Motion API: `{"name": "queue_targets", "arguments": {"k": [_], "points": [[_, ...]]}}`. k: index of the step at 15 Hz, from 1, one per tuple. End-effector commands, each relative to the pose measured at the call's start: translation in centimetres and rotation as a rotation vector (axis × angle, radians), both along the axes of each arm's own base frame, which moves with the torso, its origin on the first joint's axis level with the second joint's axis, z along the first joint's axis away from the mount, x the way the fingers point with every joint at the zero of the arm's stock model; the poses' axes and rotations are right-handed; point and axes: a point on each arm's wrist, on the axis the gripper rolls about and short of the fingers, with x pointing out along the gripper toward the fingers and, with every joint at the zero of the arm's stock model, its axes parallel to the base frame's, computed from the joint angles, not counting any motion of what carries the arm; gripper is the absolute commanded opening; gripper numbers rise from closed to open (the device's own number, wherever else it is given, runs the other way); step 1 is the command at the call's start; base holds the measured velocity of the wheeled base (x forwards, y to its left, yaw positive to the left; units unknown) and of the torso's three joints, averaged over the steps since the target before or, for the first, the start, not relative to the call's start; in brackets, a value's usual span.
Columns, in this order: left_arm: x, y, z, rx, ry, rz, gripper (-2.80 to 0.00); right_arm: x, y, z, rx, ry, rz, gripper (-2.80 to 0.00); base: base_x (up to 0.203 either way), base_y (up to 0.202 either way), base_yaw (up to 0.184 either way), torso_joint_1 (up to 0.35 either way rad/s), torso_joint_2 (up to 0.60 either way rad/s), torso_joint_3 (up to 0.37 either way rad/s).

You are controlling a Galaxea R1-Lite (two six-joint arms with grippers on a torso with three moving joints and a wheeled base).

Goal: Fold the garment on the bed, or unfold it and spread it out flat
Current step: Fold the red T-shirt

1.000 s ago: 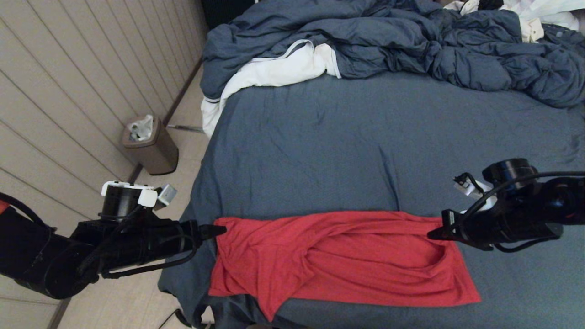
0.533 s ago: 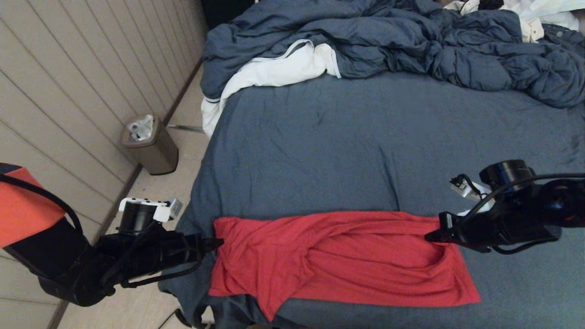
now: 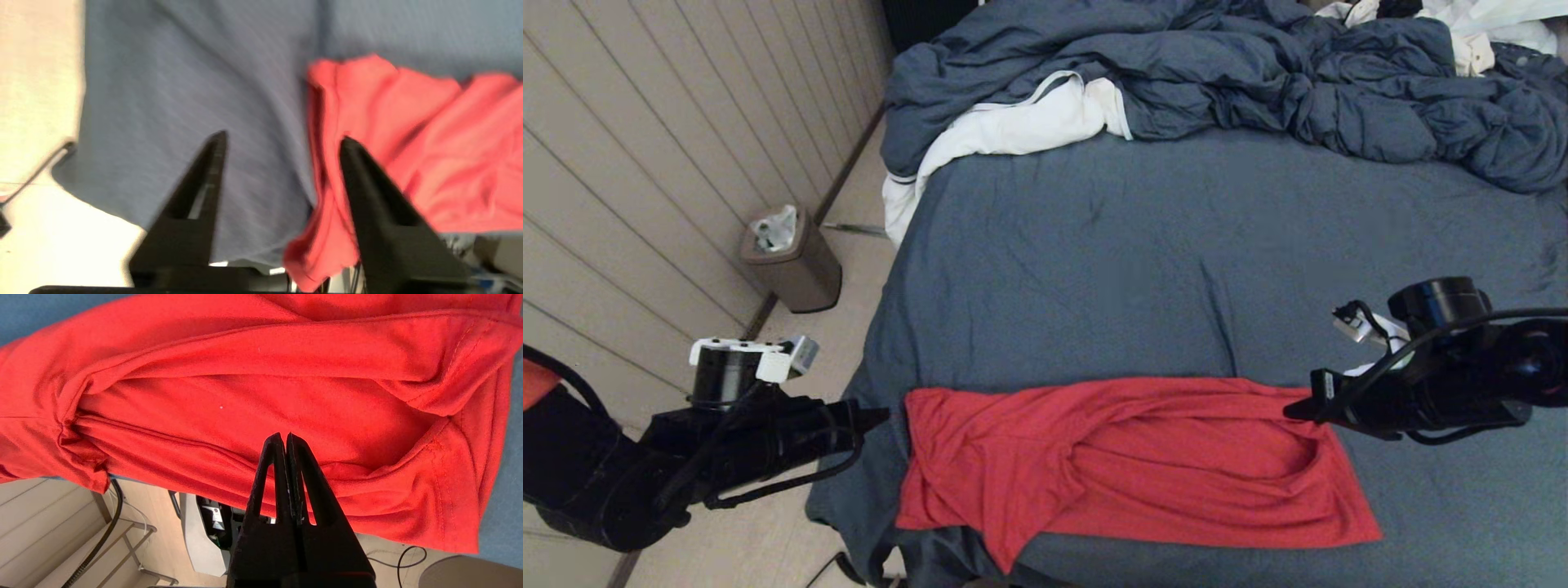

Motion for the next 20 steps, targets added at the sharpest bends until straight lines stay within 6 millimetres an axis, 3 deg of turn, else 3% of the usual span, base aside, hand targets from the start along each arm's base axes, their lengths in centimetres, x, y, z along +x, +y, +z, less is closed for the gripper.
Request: {"name": "queue_targets", "arguments": {"k": [1,6,9,10,15,20], "points": [[0.1,0.3,0.3,-0.006,-0.015,0.012,-2.8,0.1,-0.5,-0.2,-0.002,0.004,-0.015,-2.8,0.0,0.0,0.0,0.0,0.0,0.0],[0.3,0.3,0.3,-0.006,-0.013,0.012,-2.8,1.4,-4.5,-1.8,-0.081,0.045,-0.052,-2.8,0.0,0.0,0.0,0.0,0.0,0.0],[0.2,0.3,0.4,-0.007,-0.016,0.012,-2.8,0.6,-5.6,-1.9,-0.14,0.109,0.002,-2.8,0.0,0.0,0.0,0.0,0.0,0.0],[0.1,0.4,0.4,-0.006,-0.013,0.012,-2.8,0.4,-5.7,-2.0,-0.163,0.118,-0.009,0.0,0.0,0.0,0.0,0.0,0.0,0.0],[0.2,0.3,0.5,-0.004,-0.015,0.009,-2.8,-0.4,-5.3,-3.2,-0.255,0.161,0.05,0.0,0.0,0.0,0.0,0.0,0.0,0.0],[0.1,0.4,1.1,-0.009,-0.038,0.012,-2.8,0.6,-4.1,-5.6,-0.306,0.154,0.07,0.0,0.0,0.0,0.0,0.0,0.0,0.0]]}}
